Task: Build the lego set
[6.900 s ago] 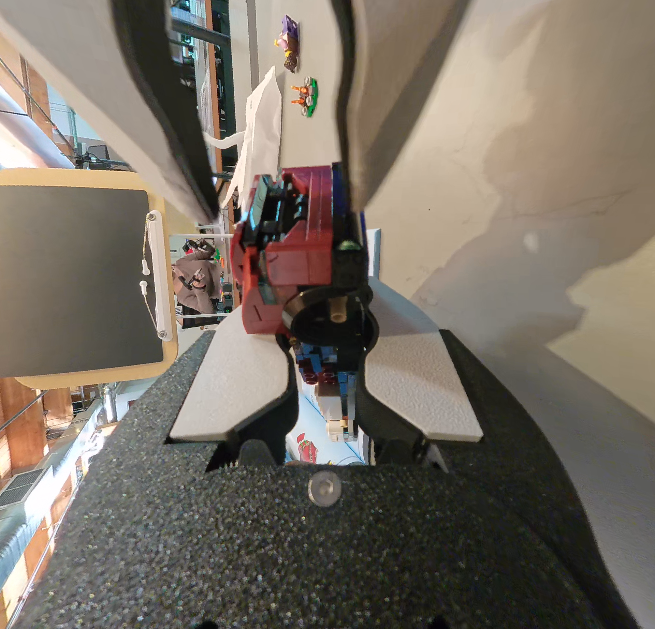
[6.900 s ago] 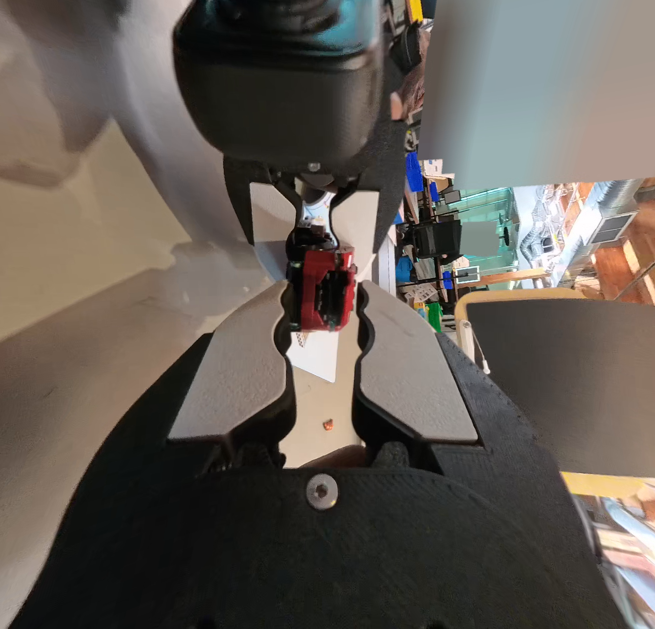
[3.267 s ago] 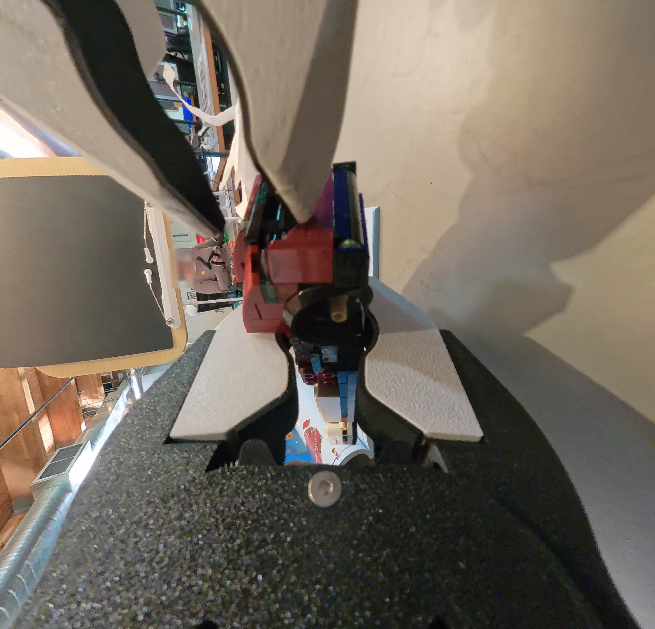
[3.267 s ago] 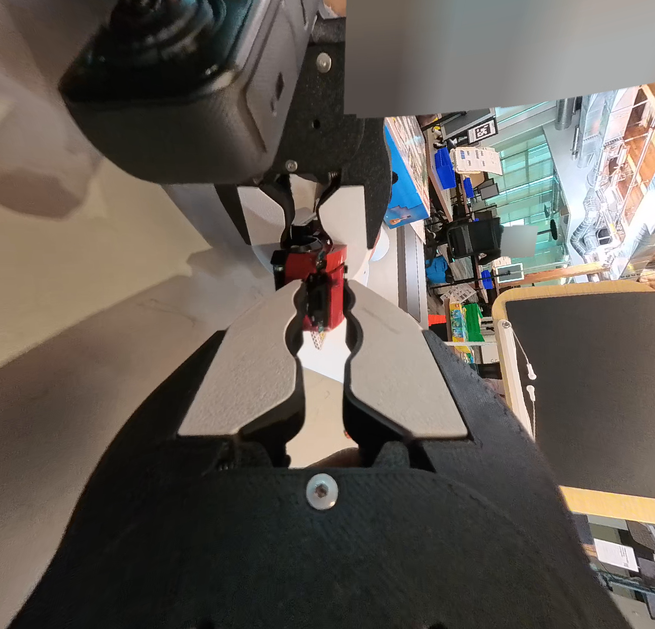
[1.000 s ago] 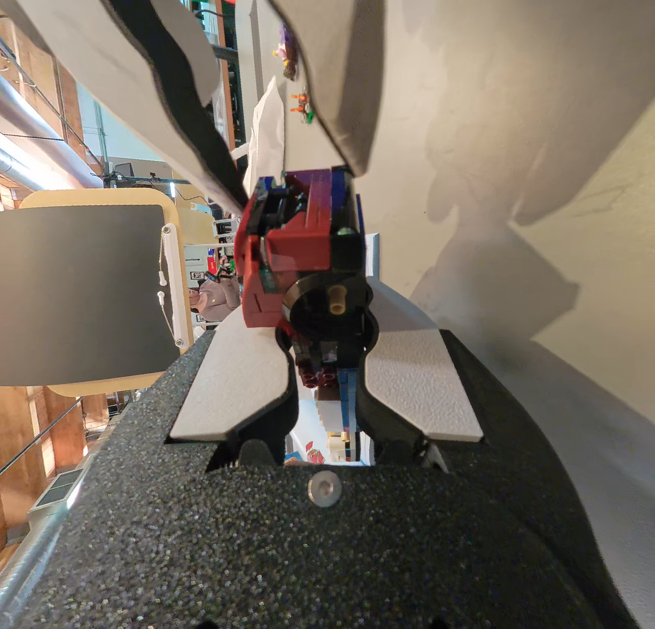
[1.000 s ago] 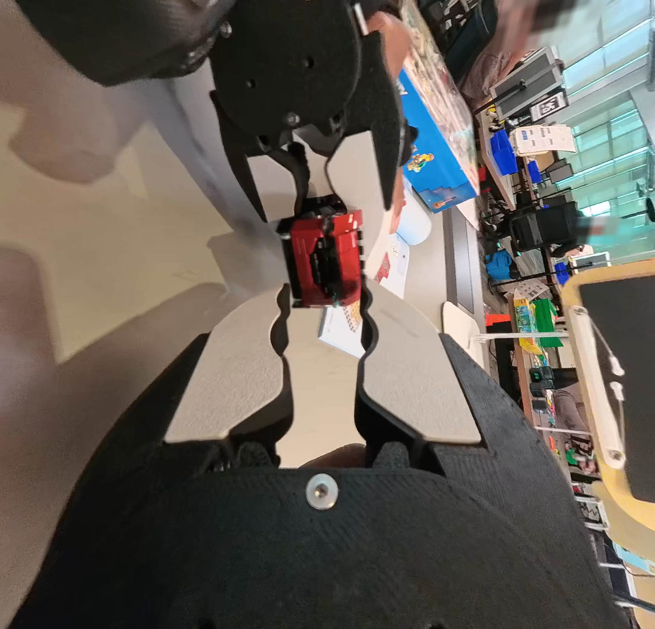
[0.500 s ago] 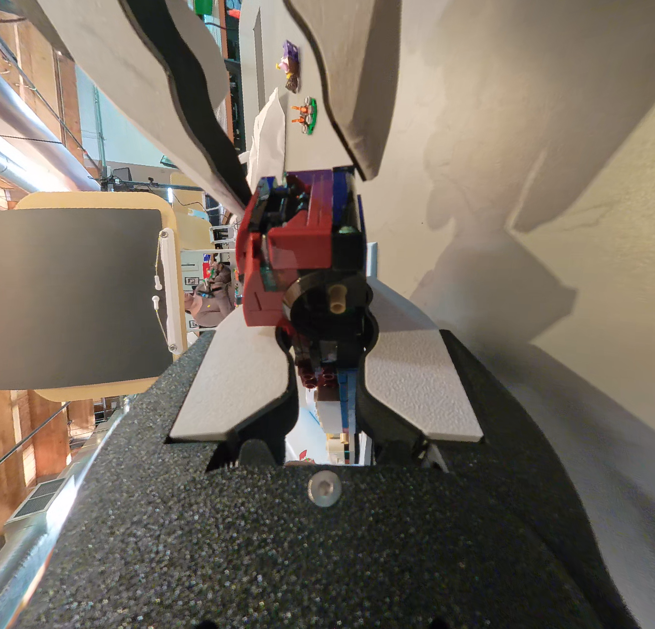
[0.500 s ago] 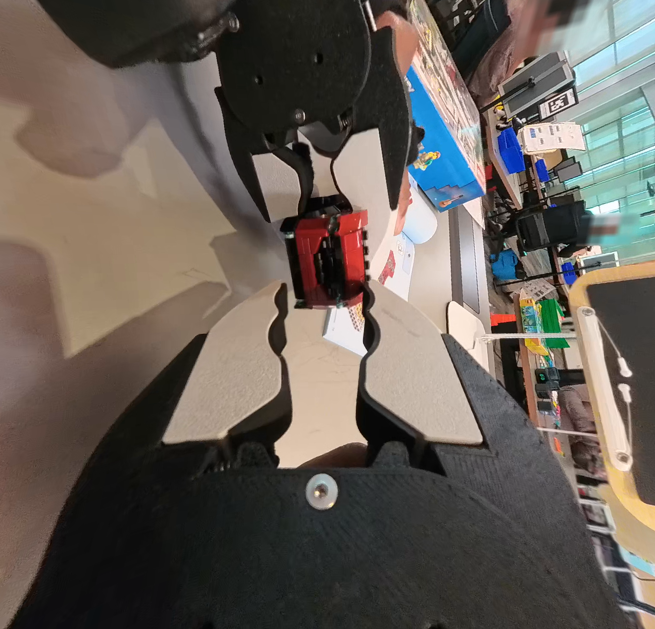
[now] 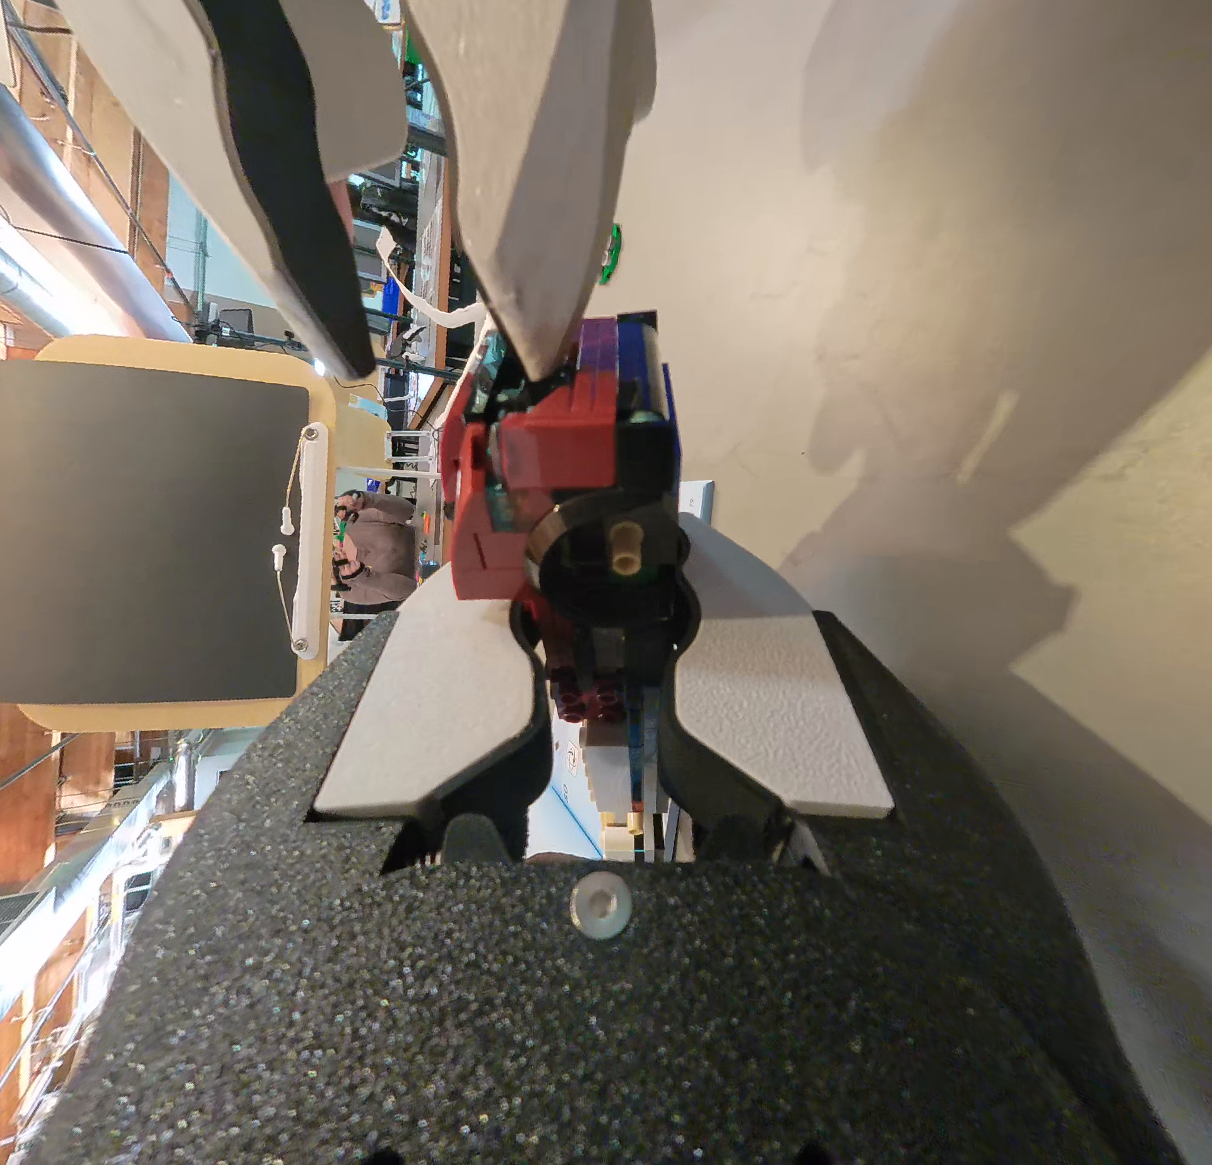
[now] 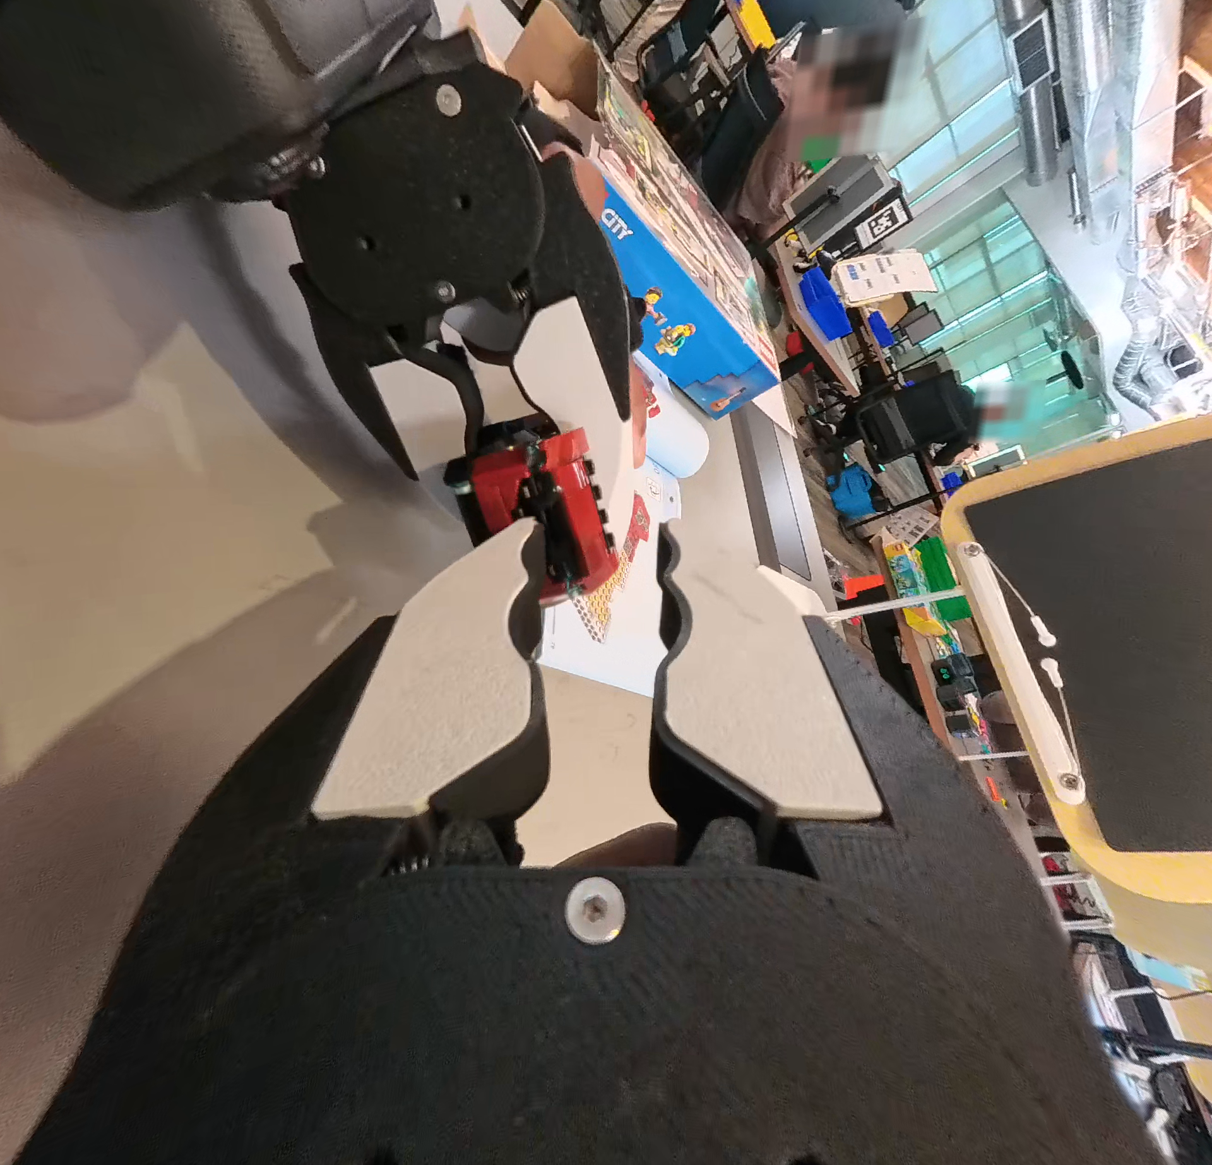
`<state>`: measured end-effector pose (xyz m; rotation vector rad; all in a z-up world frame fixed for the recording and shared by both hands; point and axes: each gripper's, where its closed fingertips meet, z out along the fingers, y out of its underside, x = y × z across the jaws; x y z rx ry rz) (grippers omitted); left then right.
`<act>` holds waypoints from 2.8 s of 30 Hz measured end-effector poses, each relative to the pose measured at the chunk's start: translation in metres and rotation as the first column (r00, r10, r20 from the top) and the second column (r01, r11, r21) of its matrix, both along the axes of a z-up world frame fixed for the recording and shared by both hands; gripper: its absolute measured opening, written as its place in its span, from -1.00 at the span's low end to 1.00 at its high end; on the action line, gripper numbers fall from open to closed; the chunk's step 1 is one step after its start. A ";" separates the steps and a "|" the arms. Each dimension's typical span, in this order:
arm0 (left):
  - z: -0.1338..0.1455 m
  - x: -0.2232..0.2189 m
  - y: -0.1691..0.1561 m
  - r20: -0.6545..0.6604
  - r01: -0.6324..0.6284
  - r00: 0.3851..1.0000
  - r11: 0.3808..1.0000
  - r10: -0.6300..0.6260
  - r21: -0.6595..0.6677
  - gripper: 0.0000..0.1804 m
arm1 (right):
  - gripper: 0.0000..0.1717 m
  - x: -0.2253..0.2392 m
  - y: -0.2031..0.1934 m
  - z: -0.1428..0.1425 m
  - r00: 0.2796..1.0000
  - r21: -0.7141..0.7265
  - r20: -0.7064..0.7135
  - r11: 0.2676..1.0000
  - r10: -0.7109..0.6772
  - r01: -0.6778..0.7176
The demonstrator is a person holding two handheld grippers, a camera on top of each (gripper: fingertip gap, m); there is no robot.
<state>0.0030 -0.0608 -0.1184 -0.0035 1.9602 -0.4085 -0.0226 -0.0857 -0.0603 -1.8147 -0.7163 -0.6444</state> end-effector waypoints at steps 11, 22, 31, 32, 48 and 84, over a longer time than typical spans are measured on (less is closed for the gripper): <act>0.000 0.000 -0.002 0.016 -0.004 1.000 0.999 0.004 0.040 -0.61 | -0.62 0.002 0.000 0.001 0.992 -0.004 -0.127 1.000 -0.003 0.002; 0.009 0.005 -0.008 0.074 -0.057 0.996 0.997 0.054 0.050 -0.61 | -0.63 0.002 -0.030 0.002 0.989 0.046 -0.105 0.993 -0.106 0.112; 0.004 0.007 -0.060 0.179 -0.035 0.984 0.985 0.005 0.167 -0.61 | -0.63 -0.002 -0.121 -0.002 0.931 0.238 -0.179 0.905 -0.317 0.353; -0.002 0.005 -0.071 0.176 -0.014 0.984 0.981 -0.021 0.195 -0.61 | -0.64 -0.001 -0.129 -0.003 0.925 0.251 -0.193 0.894 -0.328 0.370; -0.039 0.015 -0.122 -0.021 0.099 0.995 0.925 -0.098 0.367 -0.60 | -0.64 0.004 -0.140 -0.036 0.897 0.176 -0.072 0.880 -0.436 0.441; -0.021 -0.023 -0.031 -0.267 -0.018 0.963 0.997 0.039 0.080 0.02 | -0.65 0.011 -0.119 -0.055 0.888 0.104 -0.076 0.882 -0.454 0.460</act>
